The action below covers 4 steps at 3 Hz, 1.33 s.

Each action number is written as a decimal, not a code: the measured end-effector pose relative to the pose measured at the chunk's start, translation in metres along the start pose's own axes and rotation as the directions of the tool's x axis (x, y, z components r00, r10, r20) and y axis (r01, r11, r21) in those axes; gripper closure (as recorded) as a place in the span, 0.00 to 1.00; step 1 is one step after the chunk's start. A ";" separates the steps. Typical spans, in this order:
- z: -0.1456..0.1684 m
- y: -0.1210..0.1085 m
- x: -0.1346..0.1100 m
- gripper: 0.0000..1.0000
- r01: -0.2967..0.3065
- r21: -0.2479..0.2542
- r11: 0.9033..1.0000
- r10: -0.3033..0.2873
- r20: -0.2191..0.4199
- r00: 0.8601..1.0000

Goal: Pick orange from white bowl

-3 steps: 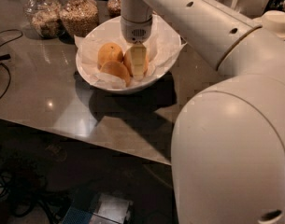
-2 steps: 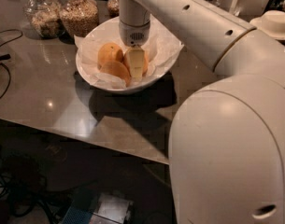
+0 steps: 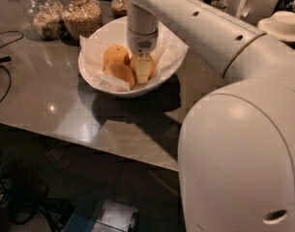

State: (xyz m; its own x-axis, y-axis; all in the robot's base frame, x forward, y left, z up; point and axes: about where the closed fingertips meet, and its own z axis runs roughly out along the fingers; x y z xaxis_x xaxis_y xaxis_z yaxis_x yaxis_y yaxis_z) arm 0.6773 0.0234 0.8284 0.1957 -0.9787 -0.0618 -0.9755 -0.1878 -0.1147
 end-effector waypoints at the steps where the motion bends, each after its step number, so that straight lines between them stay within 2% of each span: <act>1: -0.003 0.000 0.000 0.74 0.000 0.000 1.000 0.000 0.001 1.000; 2: -0.035 0.022 0.012 0.97 -0.032 0.052 0.998 0.028 0.074 0.997; 3: -0.106 0.058 0.034 1.00 -0.072 0.134 0.988 0.042 0.212 0.976; 4: -0.174 0.095 0.049 1.00 -0.075 0.180 0.981 0.004 0.366 0.931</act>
Offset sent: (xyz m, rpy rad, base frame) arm -0.0667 -0.0815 0.0907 0.2069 -0.1018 -0.0953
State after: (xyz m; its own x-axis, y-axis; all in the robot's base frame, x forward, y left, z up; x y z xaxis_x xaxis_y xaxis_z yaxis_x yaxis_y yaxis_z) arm 0.5765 -0.0566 0.9865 0.2148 -0.8815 -0.4205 -0.9533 -0.0955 -0.2867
